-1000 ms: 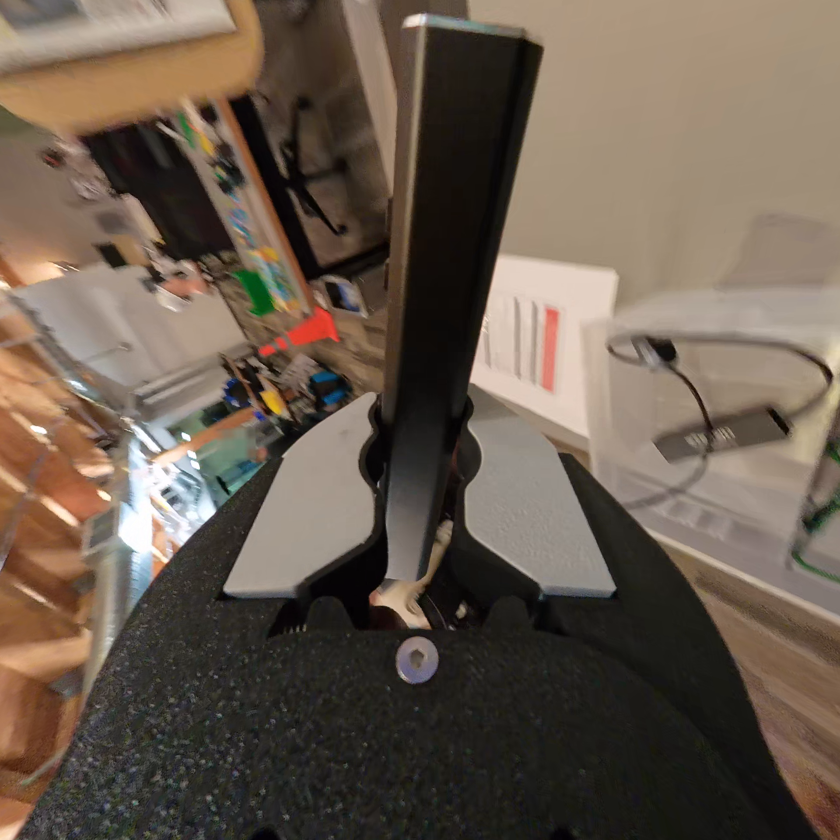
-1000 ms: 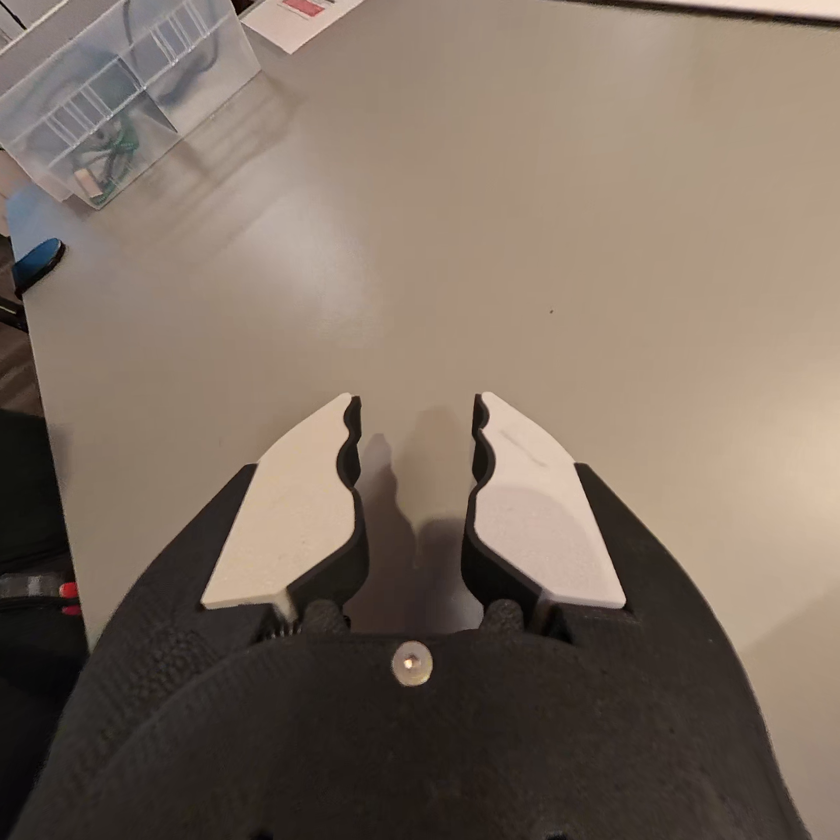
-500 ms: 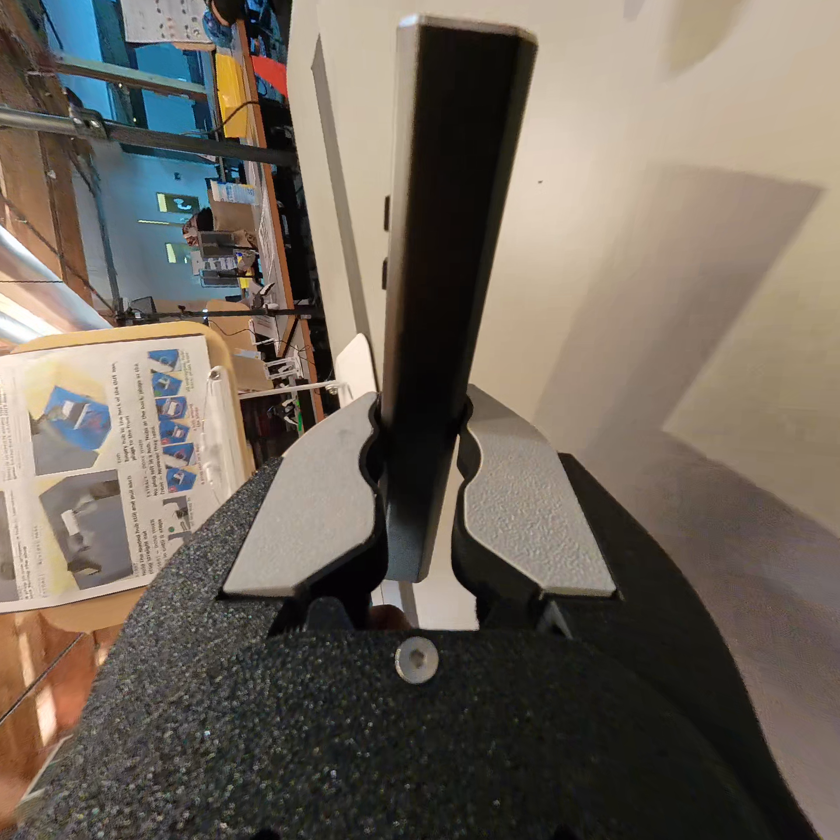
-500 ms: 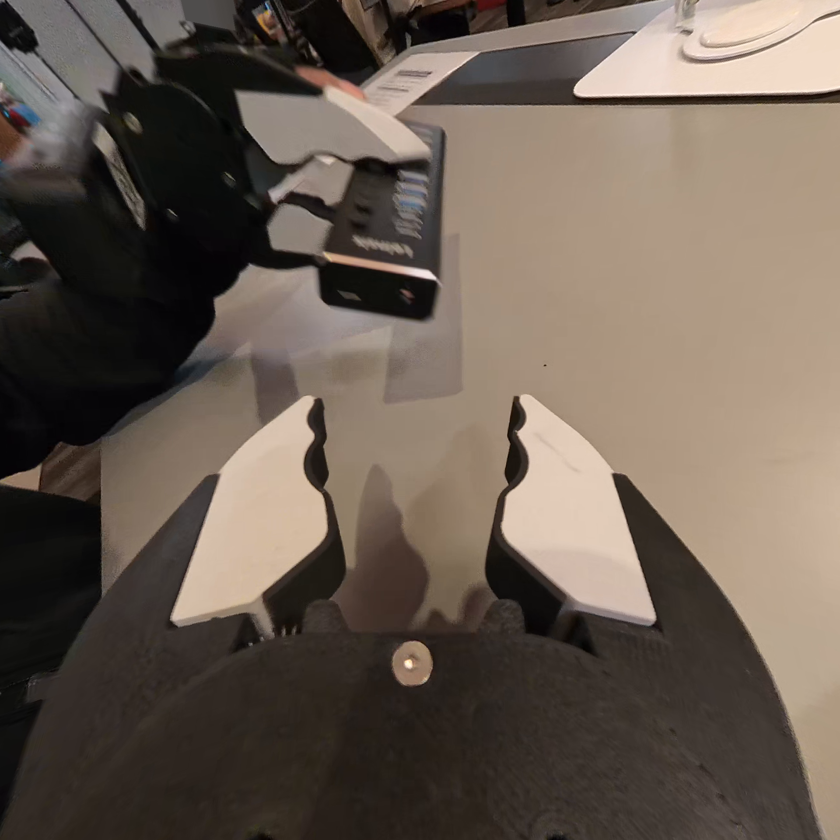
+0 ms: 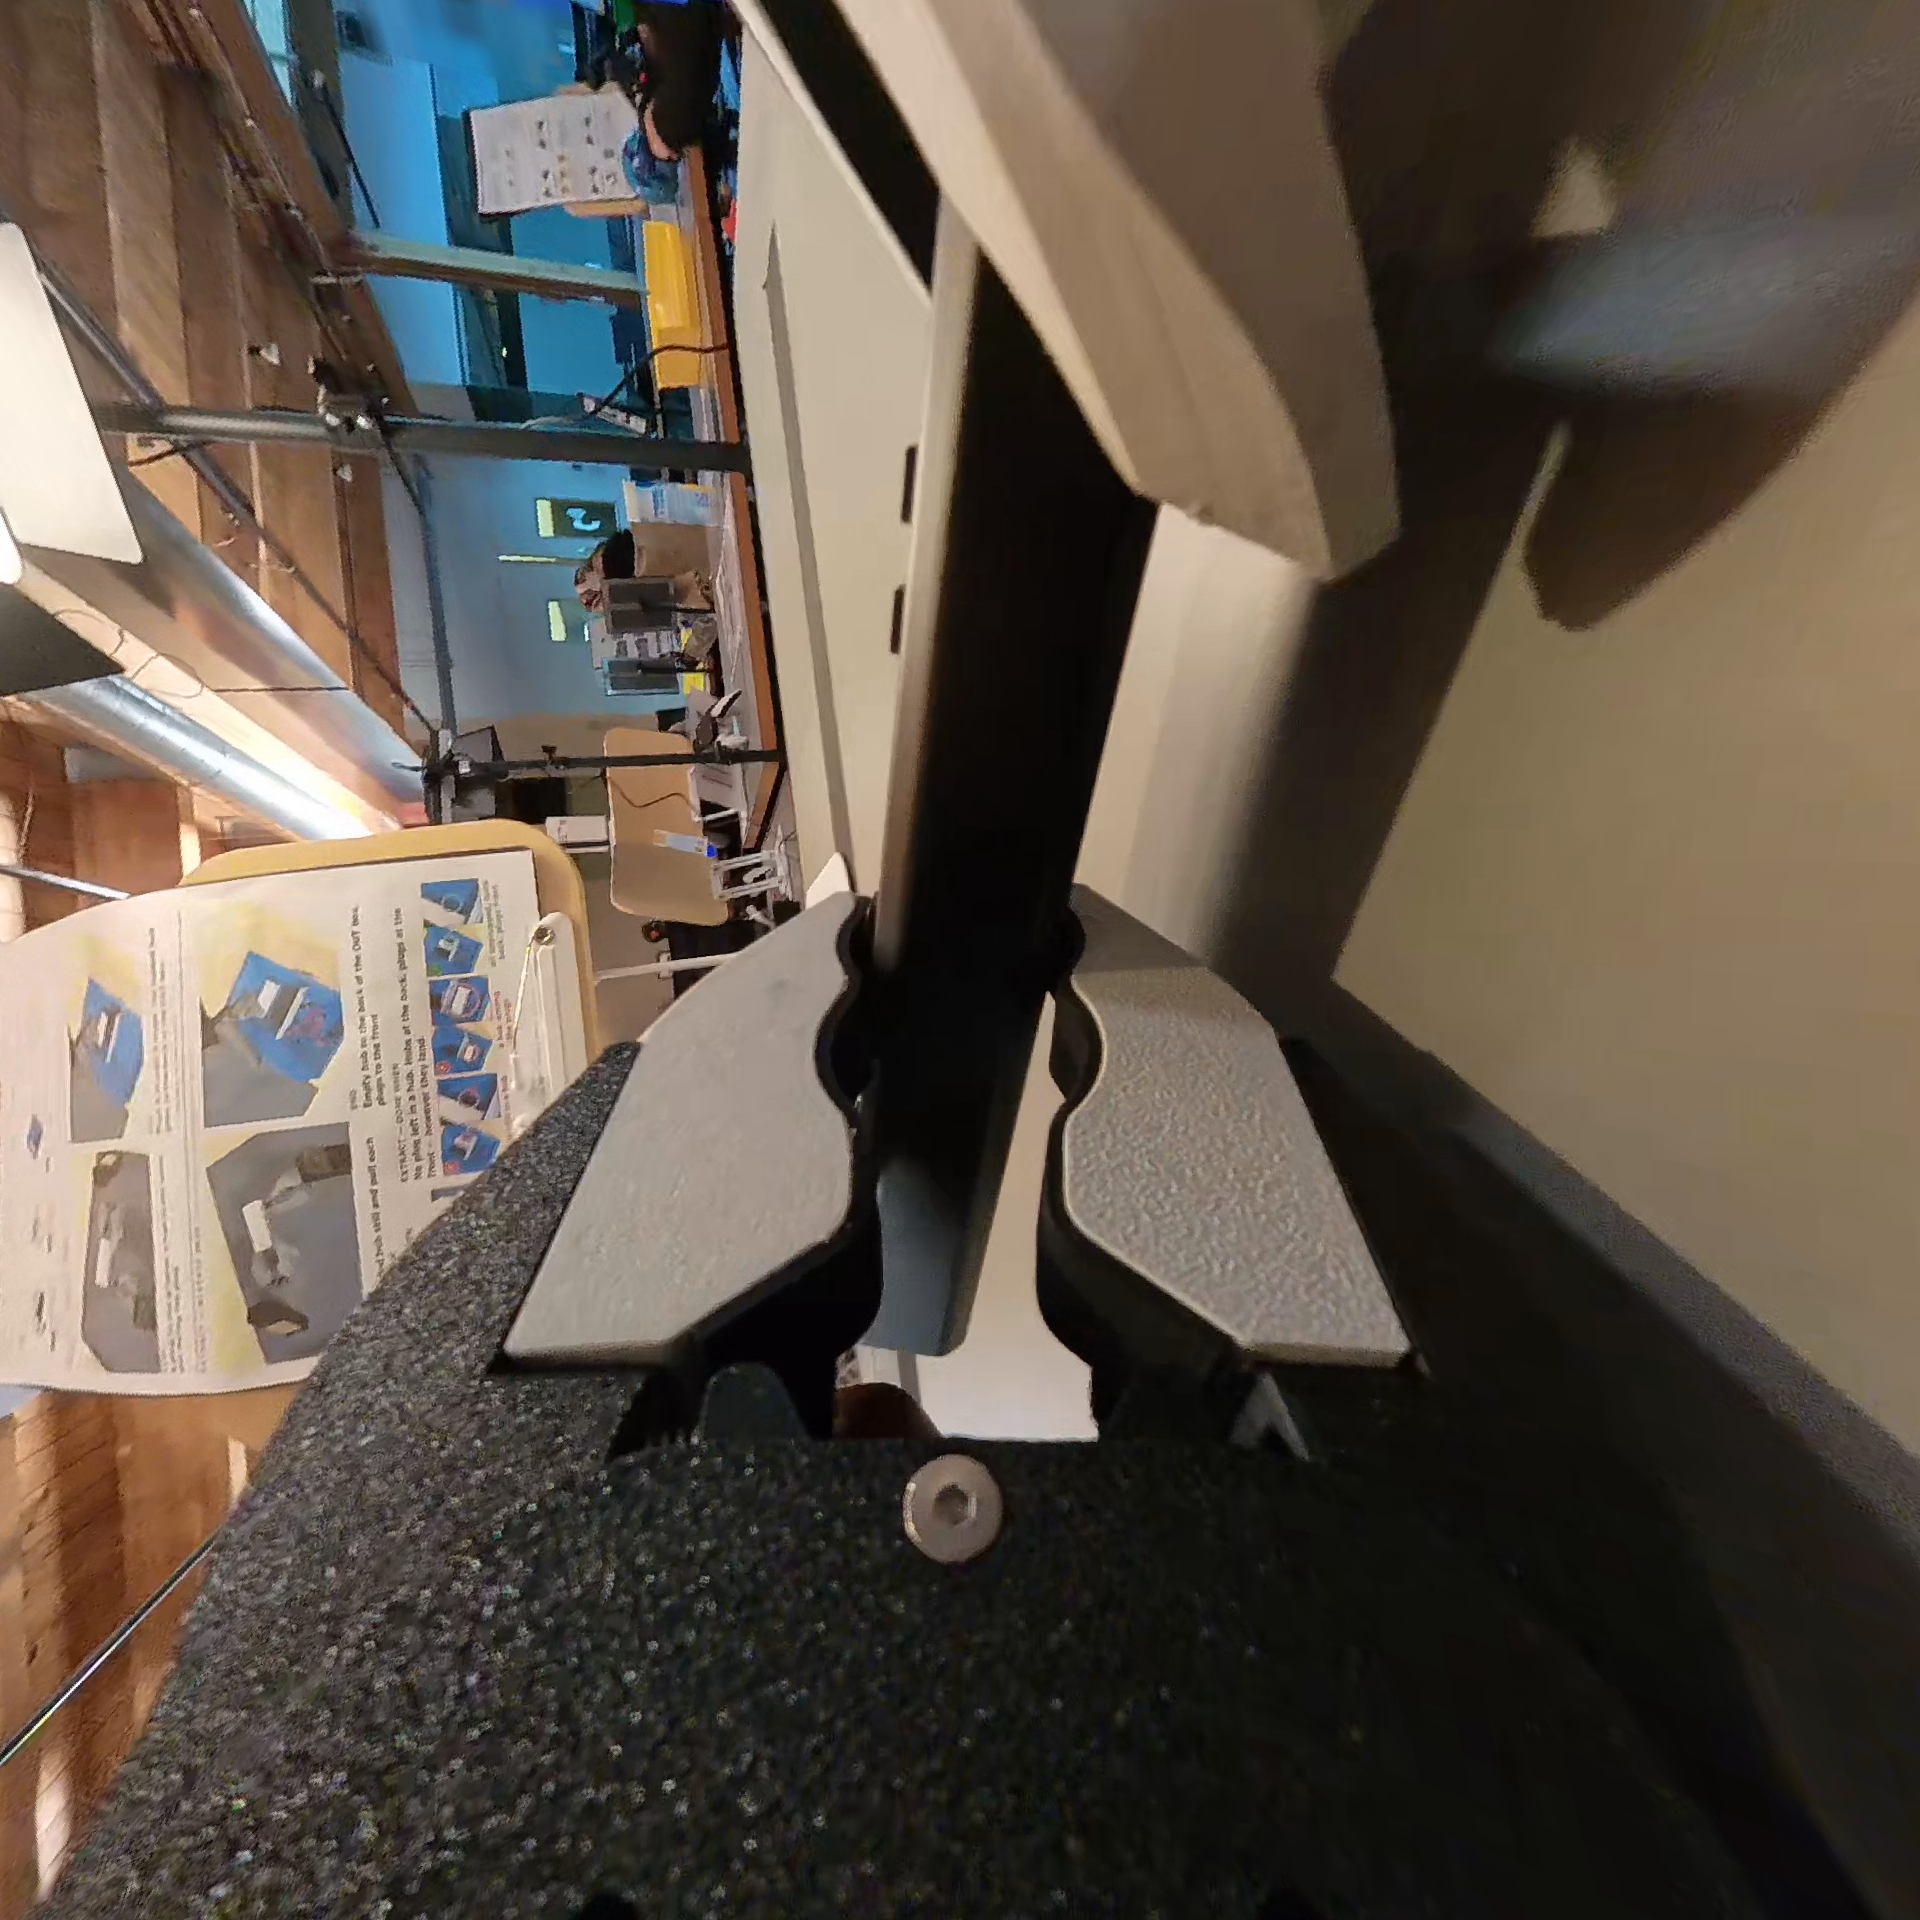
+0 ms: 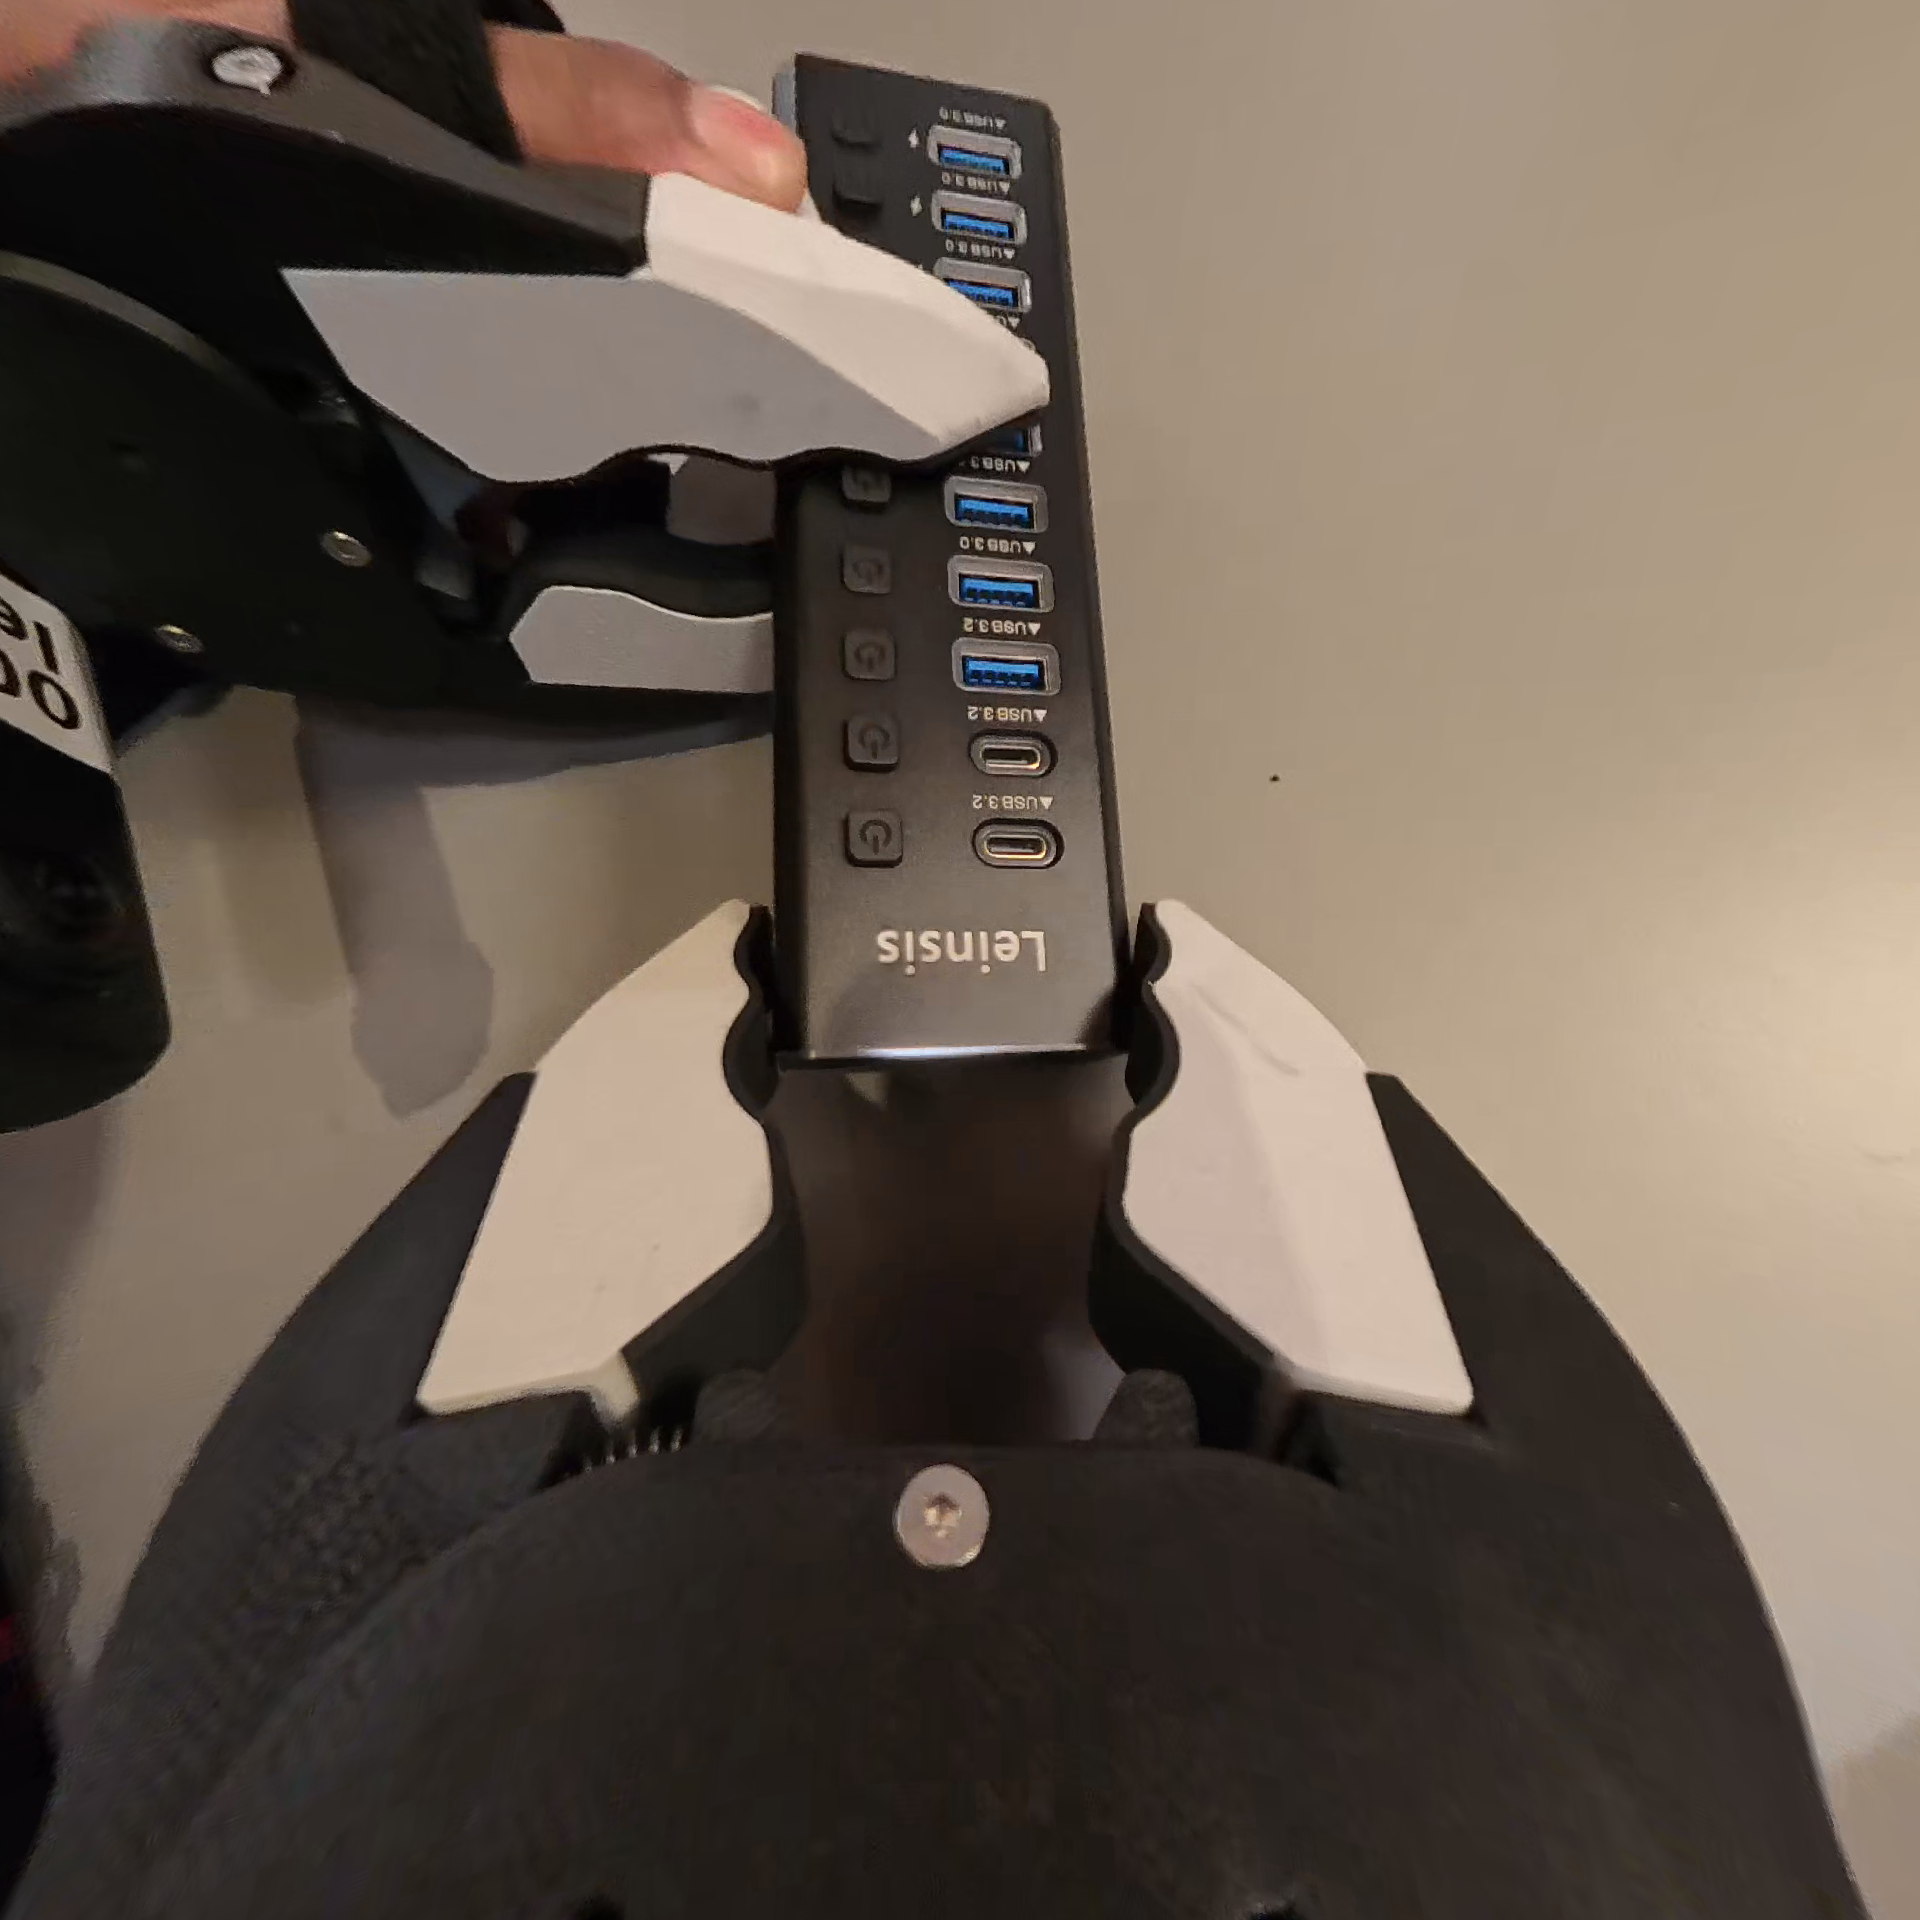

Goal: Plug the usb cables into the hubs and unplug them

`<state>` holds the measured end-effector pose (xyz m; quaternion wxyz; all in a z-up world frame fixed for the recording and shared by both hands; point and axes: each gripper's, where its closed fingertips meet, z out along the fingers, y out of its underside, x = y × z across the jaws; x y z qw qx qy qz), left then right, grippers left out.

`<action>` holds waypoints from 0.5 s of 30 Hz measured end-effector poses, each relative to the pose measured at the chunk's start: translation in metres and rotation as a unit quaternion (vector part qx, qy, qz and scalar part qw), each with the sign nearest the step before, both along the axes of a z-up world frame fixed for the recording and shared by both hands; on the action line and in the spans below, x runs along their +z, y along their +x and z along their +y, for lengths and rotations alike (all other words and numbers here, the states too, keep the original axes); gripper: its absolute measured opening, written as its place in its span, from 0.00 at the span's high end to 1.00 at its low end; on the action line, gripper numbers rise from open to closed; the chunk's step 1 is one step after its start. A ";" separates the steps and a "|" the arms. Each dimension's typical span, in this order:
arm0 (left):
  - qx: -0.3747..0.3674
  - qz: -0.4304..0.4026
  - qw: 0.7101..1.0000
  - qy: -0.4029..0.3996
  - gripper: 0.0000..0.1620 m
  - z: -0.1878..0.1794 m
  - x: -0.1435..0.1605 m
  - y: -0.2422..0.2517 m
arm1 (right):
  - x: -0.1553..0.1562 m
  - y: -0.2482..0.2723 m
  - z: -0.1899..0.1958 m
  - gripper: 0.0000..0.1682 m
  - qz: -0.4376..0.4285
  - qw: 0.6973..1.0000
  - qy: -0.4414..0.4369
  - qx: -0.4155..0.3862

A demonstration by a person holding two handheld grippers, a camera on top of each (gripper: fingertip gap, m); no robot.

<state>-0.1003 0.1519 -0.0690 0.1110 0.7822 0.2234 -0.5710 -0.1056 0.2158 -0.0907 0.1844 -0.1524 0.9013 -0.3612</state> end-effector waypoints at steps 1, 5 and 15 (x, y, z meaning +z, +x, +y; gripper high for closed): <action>-0.008 -0.003 1.000 0.008 0.81 0.002 -0.003 0.000 | -0.003 -0.002 0.002 0.62 0.007 1.000 0.007 0.003; -0.027 0.004 0.998 0.059 0.67 0.008 -0.006 -0.001 | -0.005 -0.007 0.007 0.63 0.006 1.000 0.016 0.007; -0.076 0.109 0.914 0.383 0.52 0.006 0.028 0.023 | -0.008 -0.028 0.014 0.63 0.029 0.999 0.006 0.010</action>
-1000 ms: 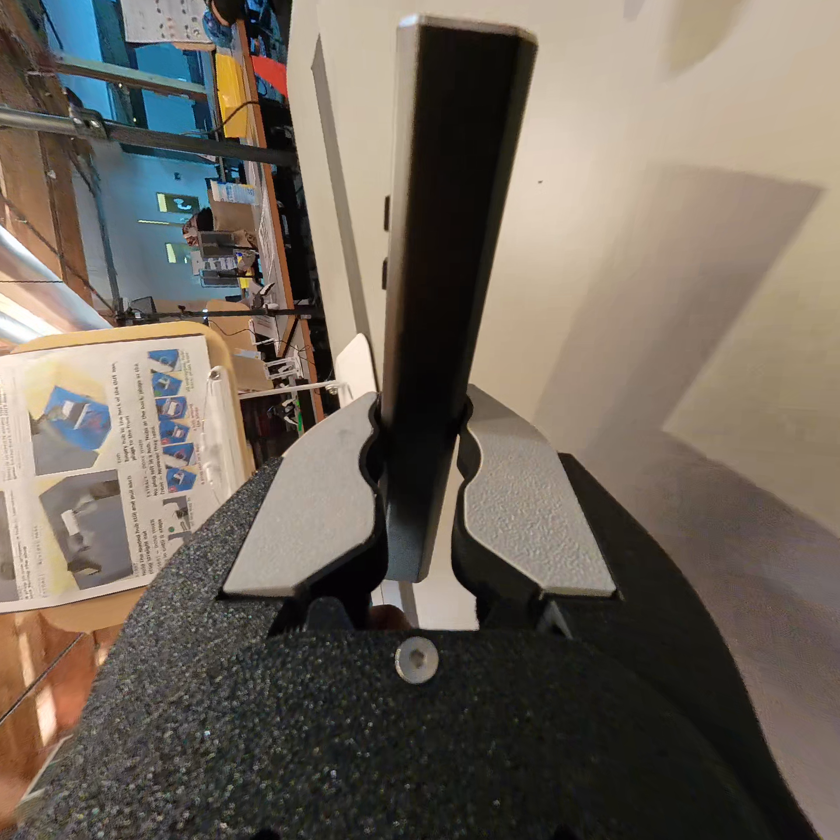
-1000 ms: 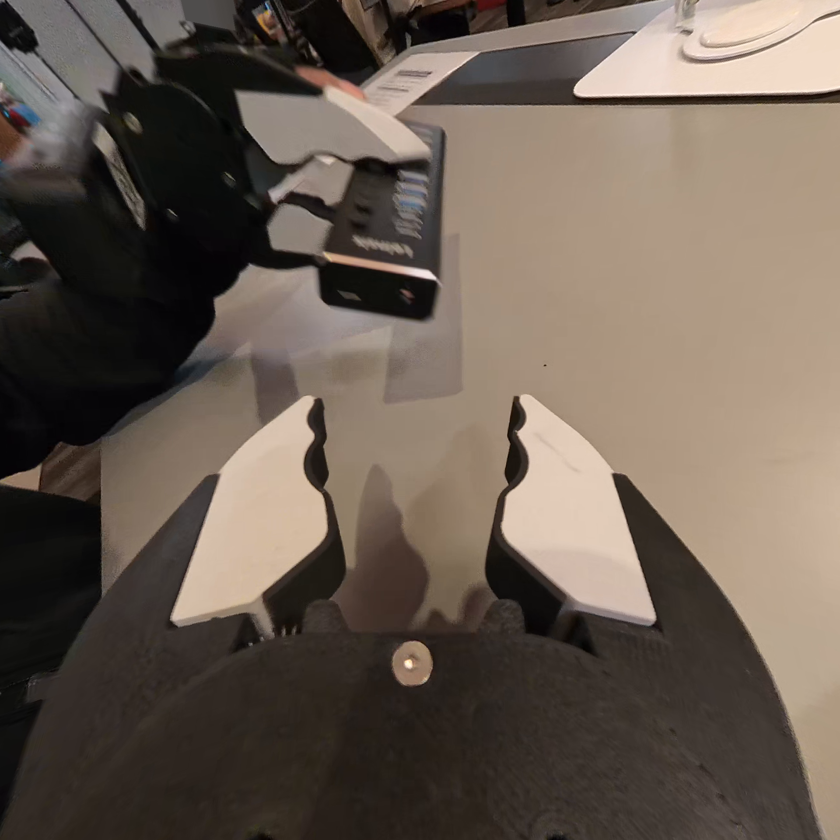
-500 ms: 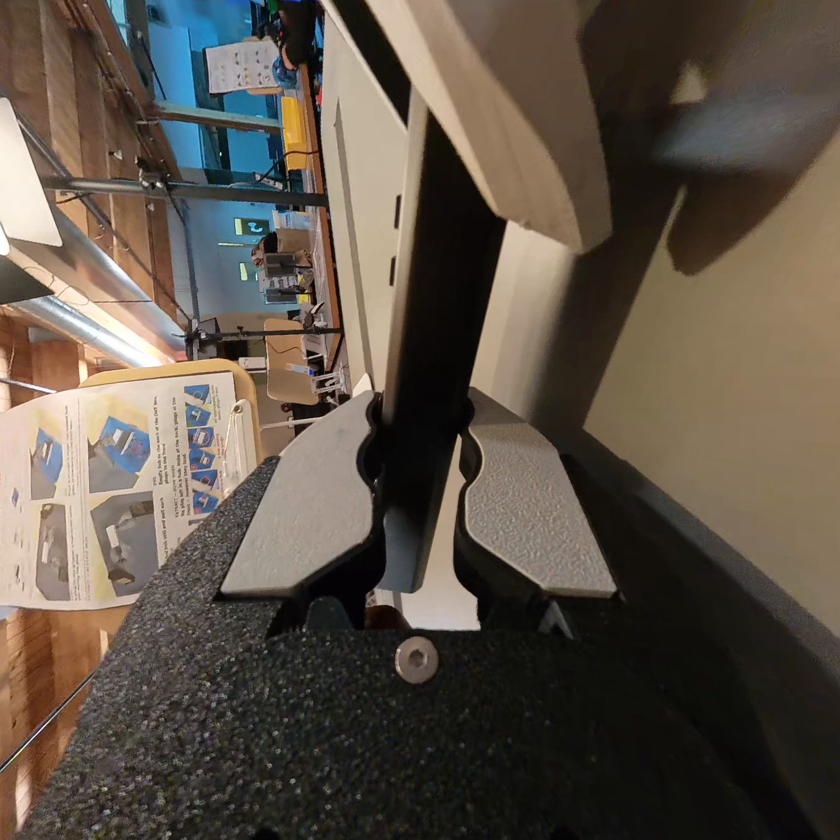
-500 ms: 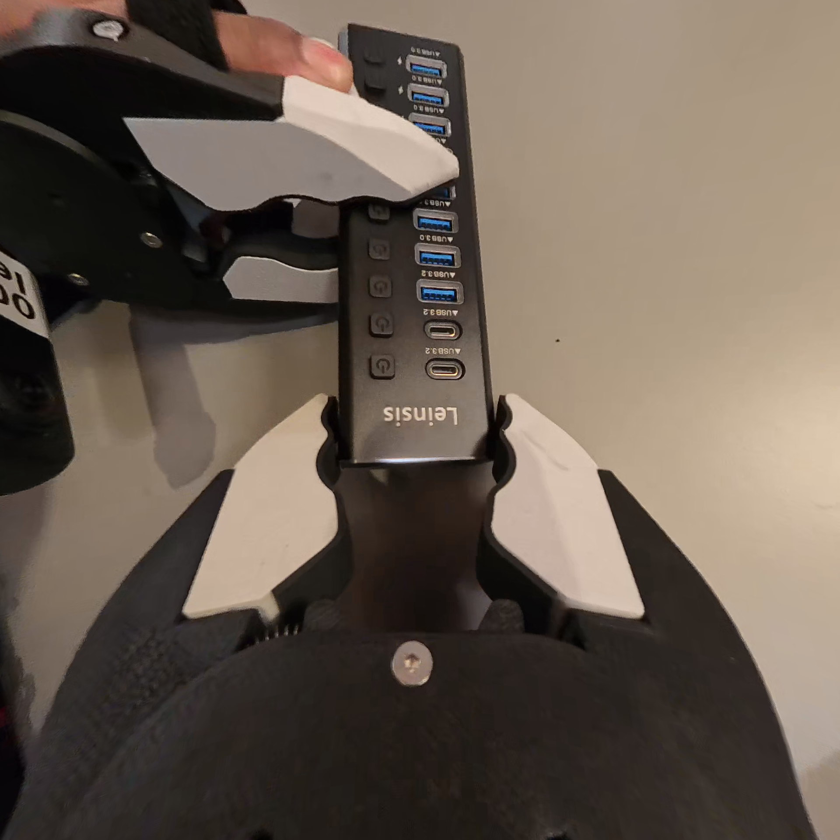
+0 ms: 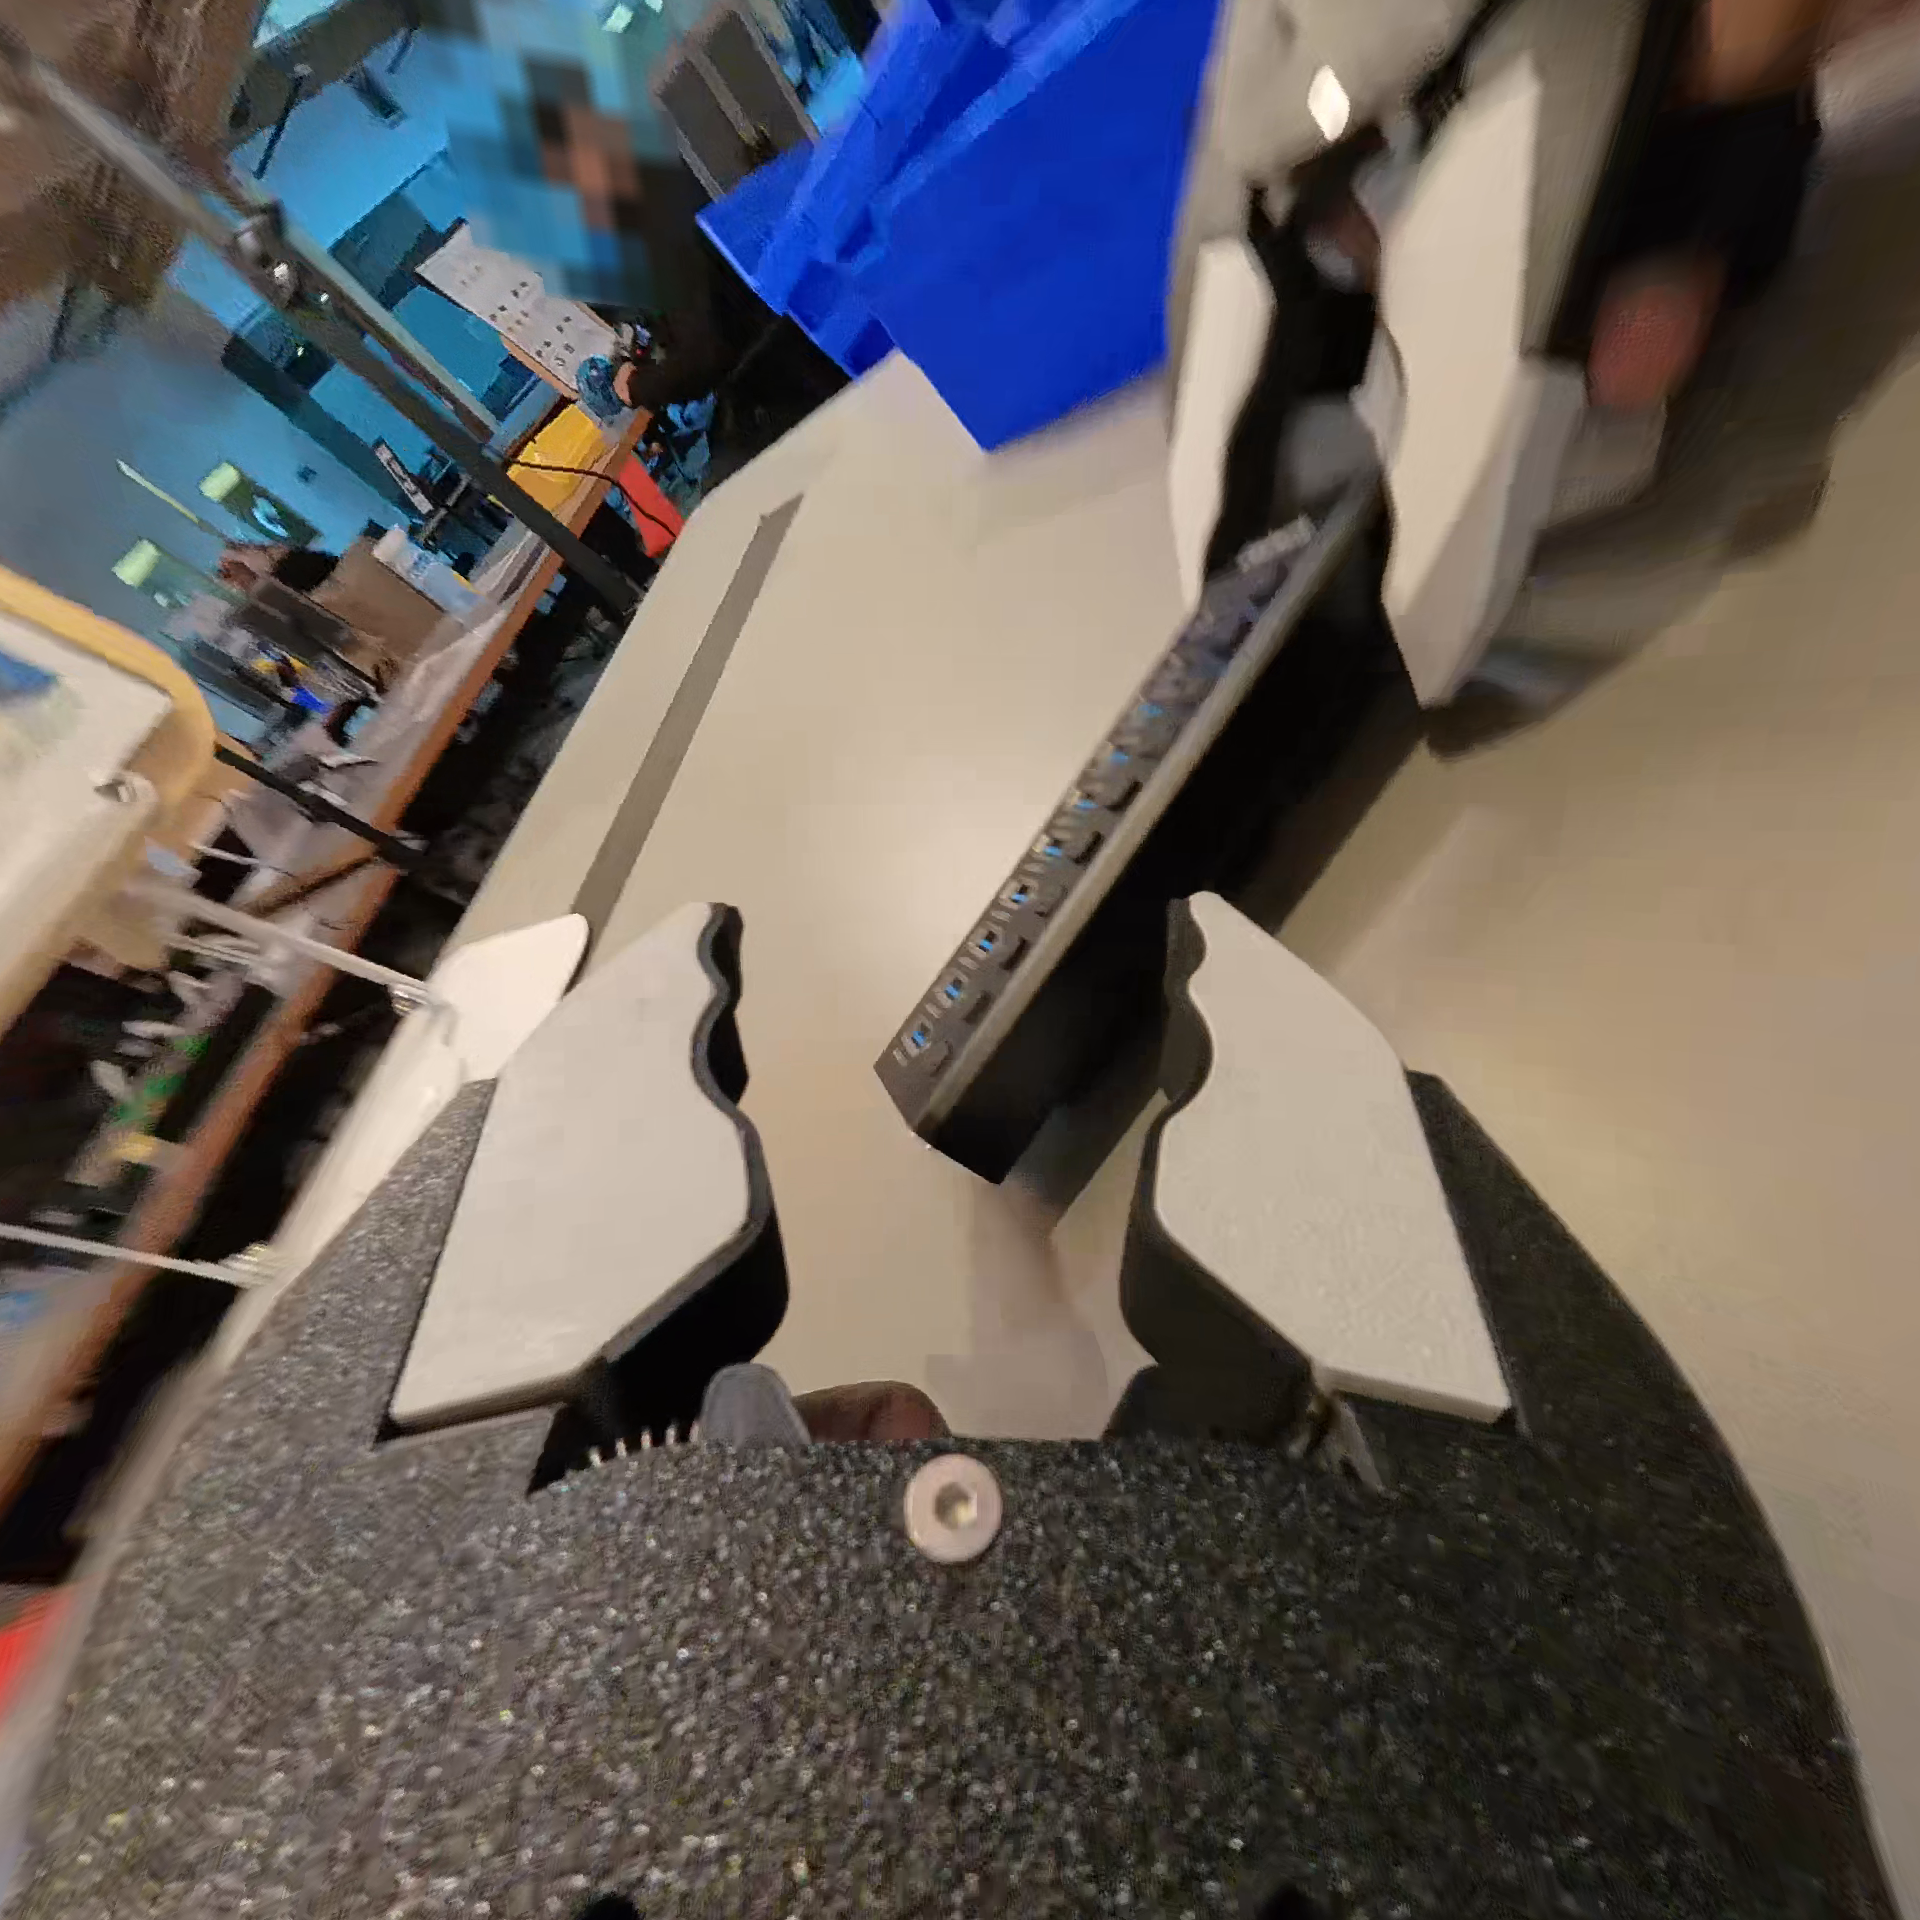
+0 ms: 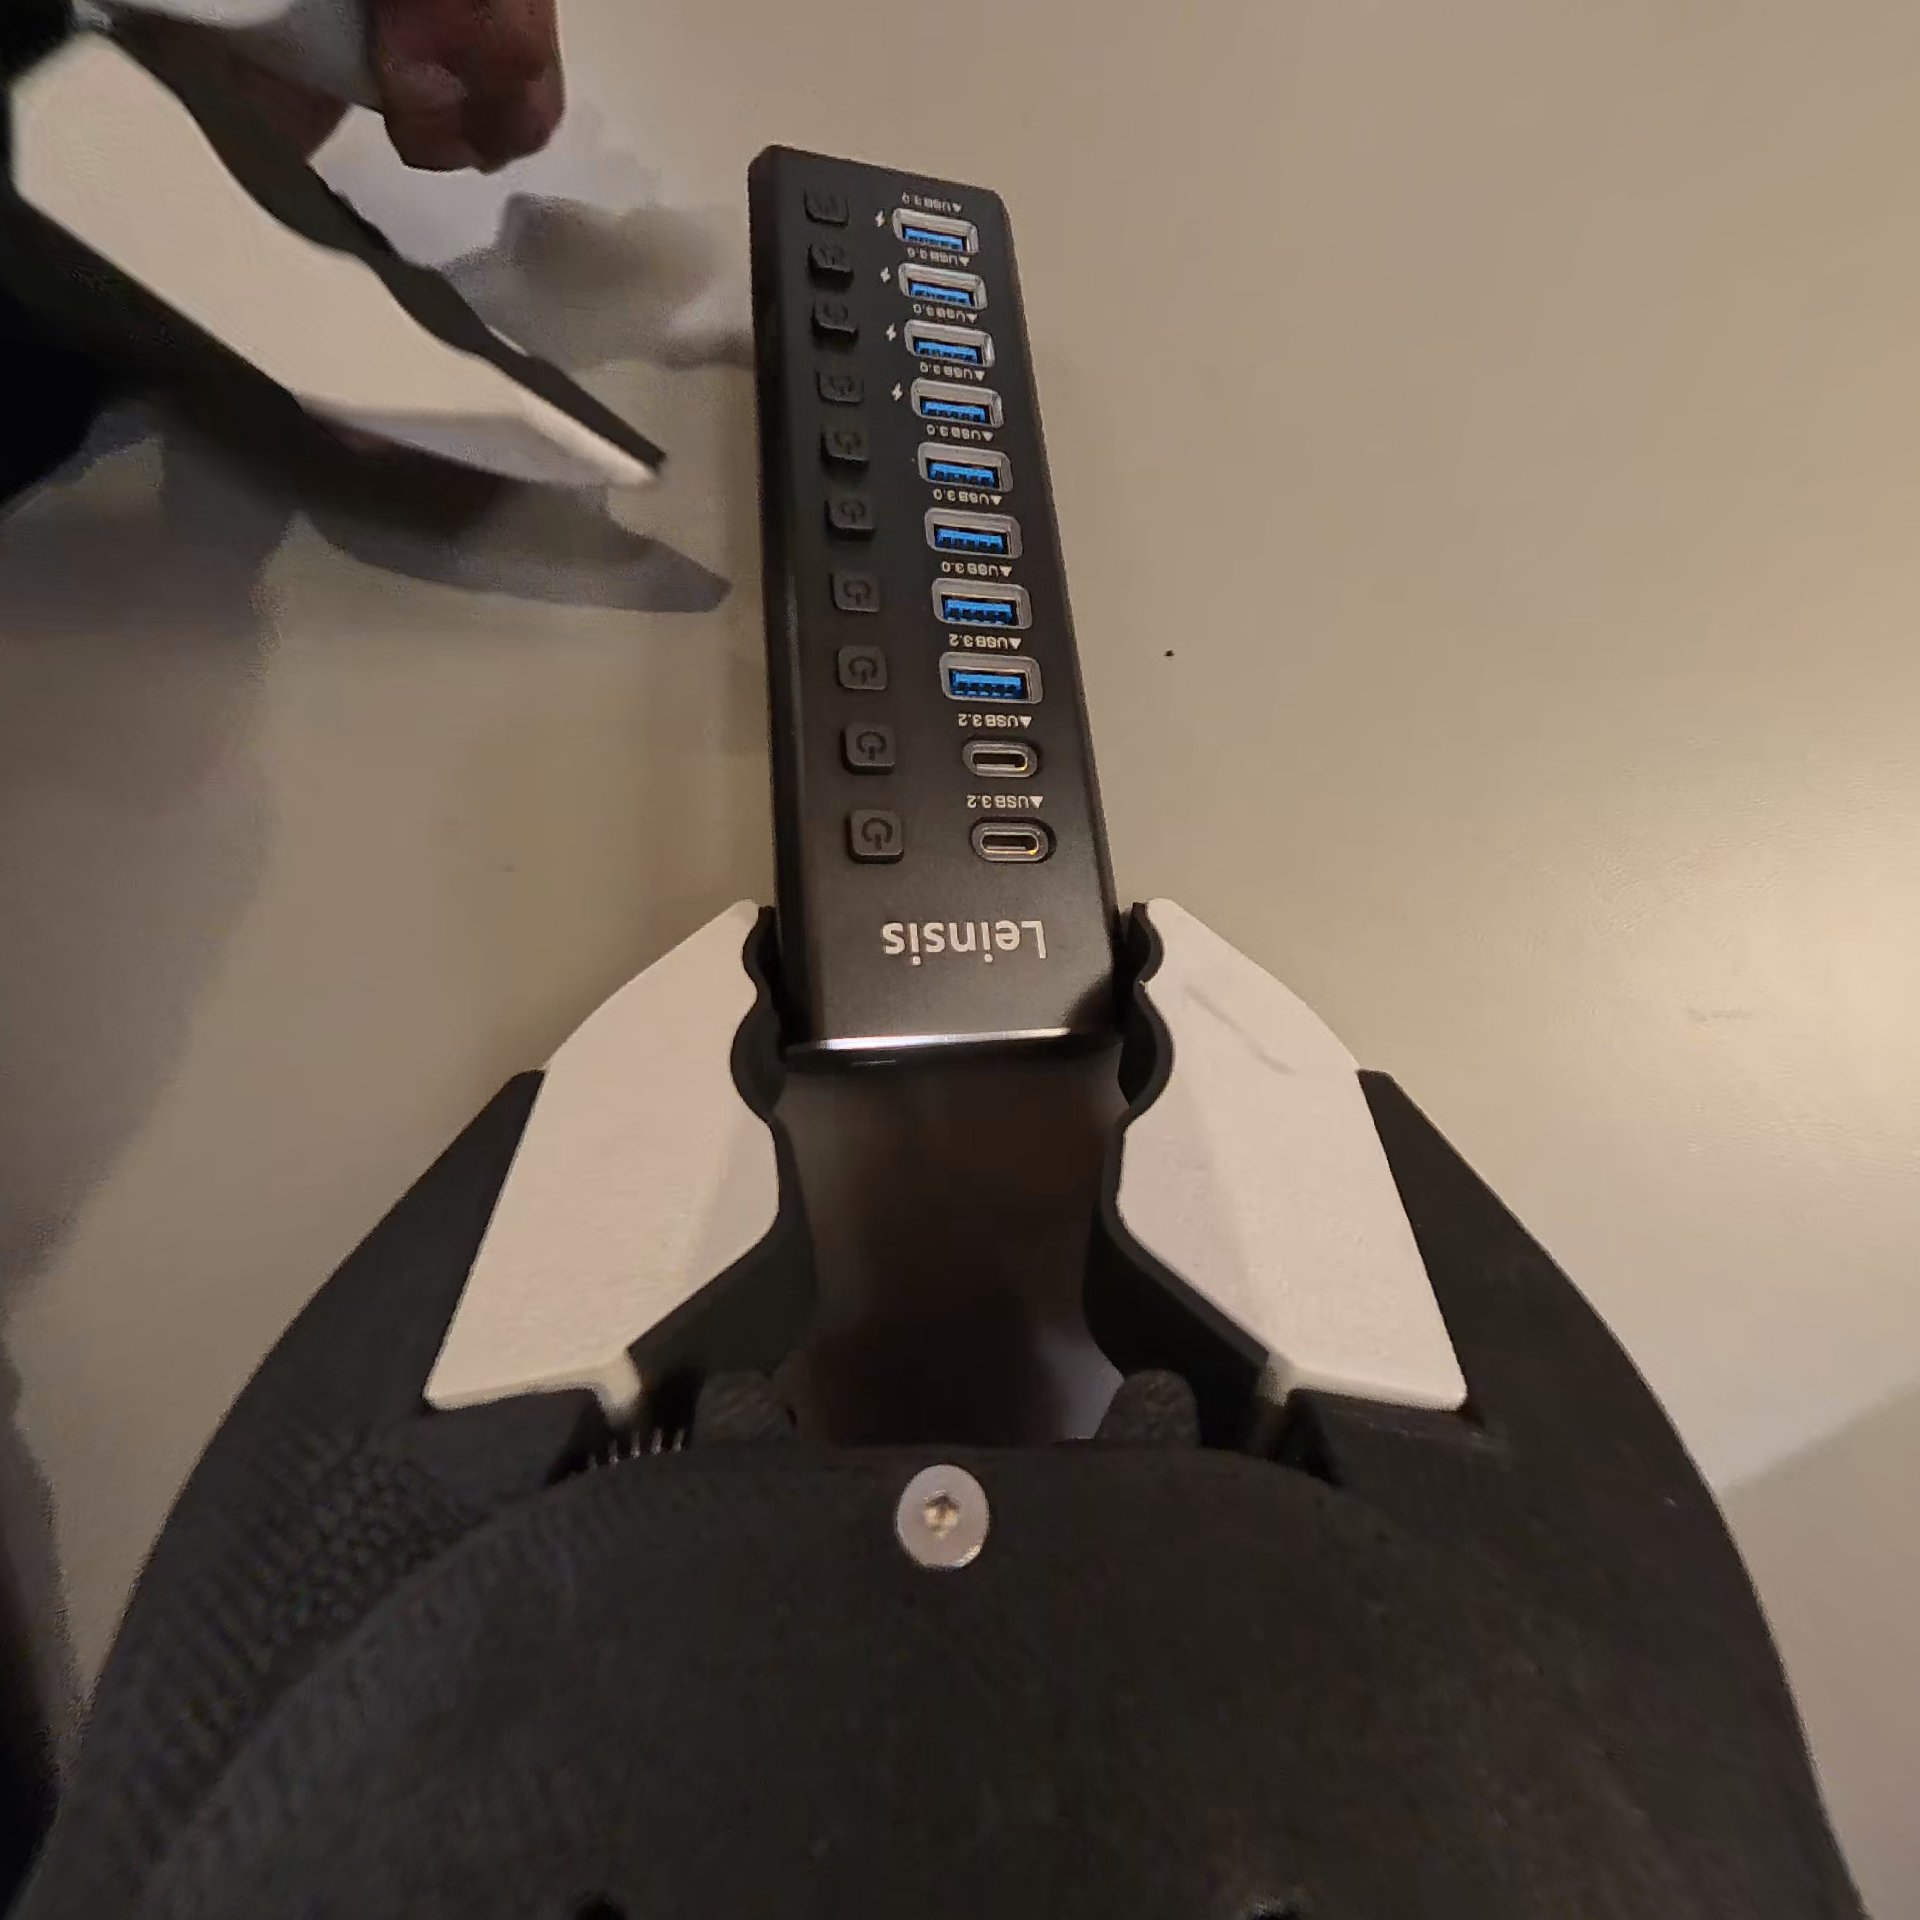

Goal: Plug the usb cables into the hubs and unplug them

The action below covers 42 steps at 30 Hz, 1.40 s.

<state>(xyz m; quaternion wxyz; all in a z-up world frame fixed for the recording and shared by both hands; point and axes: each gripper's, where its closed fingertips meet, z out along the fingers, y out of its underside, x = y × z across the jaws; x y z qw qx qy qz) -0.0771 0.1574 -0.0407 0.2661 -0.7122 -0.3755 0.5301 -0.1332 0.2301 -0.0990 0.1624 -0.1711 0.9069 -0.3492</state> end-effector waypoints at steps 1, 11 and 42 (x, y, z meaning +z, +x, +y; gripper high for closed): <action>-0.001 0.018 0.999 0.043 0.49 -0.003 0.005 0.001 | 0.000 0.000 0.000 0.63 0.001 1.000 -0.001 0.002; -0.035 0.050 0.973 0.224 0.49 0.002 0.027 0.006 | 0.023 0.006 0.001 0.67 -0.097 0.994 -0.043 0.036; 0.127 0.222 0.895 0.365 0.90 -0.077 0.059 0.038 | 0.149 -0.021 -0.135 0.73 -0.126 0.931 -0.324 -0.115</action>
